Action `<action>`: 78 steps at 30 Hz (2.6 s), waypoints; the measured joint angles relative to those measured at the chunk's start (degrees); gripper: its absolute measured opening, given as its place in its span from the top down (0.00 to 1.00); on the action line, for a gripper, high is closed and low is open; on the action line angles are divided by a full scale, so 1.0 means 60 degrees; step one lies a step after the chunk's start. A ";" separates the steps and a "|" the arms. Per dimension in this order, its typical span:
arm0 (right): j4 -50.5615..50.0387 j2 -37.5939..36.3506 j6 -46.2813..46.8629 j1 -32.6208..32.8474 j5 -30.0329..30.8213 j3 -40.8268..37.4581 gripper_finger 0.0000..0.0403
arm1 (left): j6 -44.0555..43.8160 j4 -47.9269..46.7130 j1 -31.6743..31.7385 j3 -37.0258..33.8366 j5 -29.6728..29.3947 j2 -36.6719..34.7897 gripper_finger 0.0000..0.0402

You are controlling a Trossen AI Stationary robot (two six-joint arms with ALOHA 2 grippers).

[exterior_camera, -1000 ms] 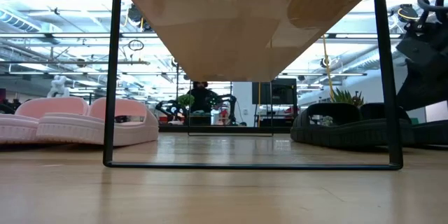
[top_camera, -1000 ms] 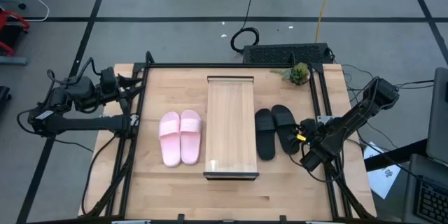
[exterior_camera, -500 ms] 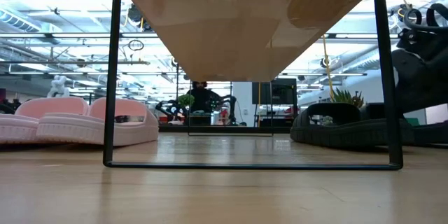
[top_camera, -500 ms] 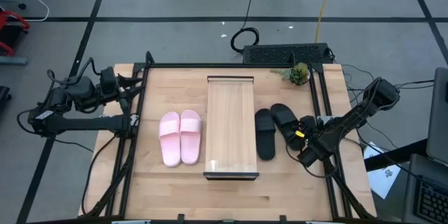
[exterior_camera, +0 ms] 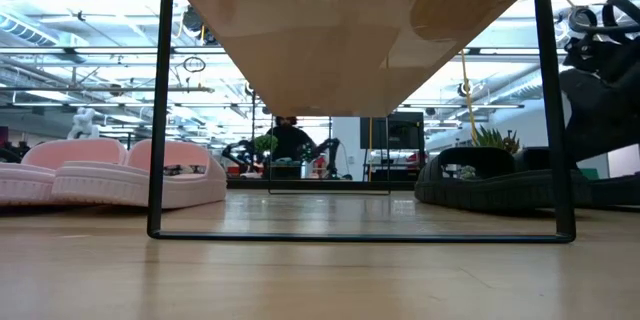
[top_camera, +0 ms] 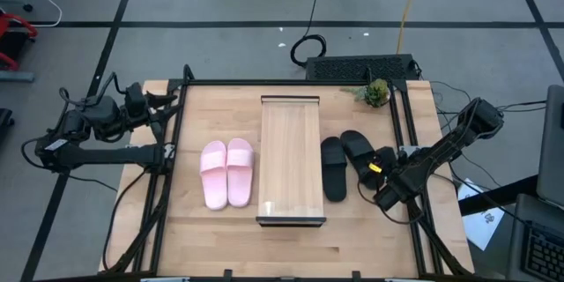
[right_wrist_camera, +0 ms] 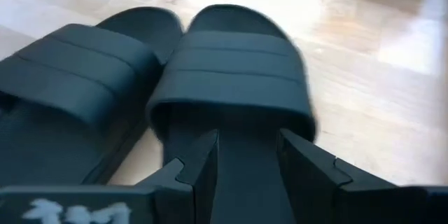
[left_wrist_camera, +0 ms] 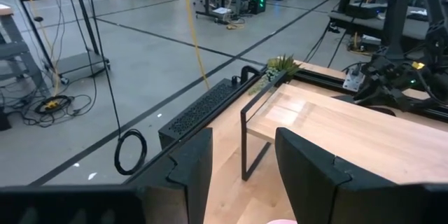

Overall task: Pick and place slides into the shelf
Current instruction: Put the right black slide on the shelf

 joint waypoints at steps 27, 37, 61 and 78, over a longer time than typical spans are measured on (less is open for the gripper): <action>-0.0037 0.0004 -0.0326 -0.0669 0.1519 -0.0390 0.67 | 0.0000 0.0000 0.0003 0.0001 0.0000 0.0000 0.61; 0.0017 0.0004 -0.0759 -0.0973 0.1496 -0.0390 0.67 | 0.0162 0.0000 -0.0001 0.0000 0.0000 0.0000 0.61; 0.2919 0.0000 -0.2233 -0.1467 0.1278 -0.1319 1.00 | -0.0057 0.0000 -0.0001 -0.0002 0.0073 0.0881 0.61; 0.1556 -0.0172 -0.3422 -0.1475 0.1472 0.0118 1.00 | -0.0131 0.0054 0.0003 -0.0002 0.0076 0.0976 0.61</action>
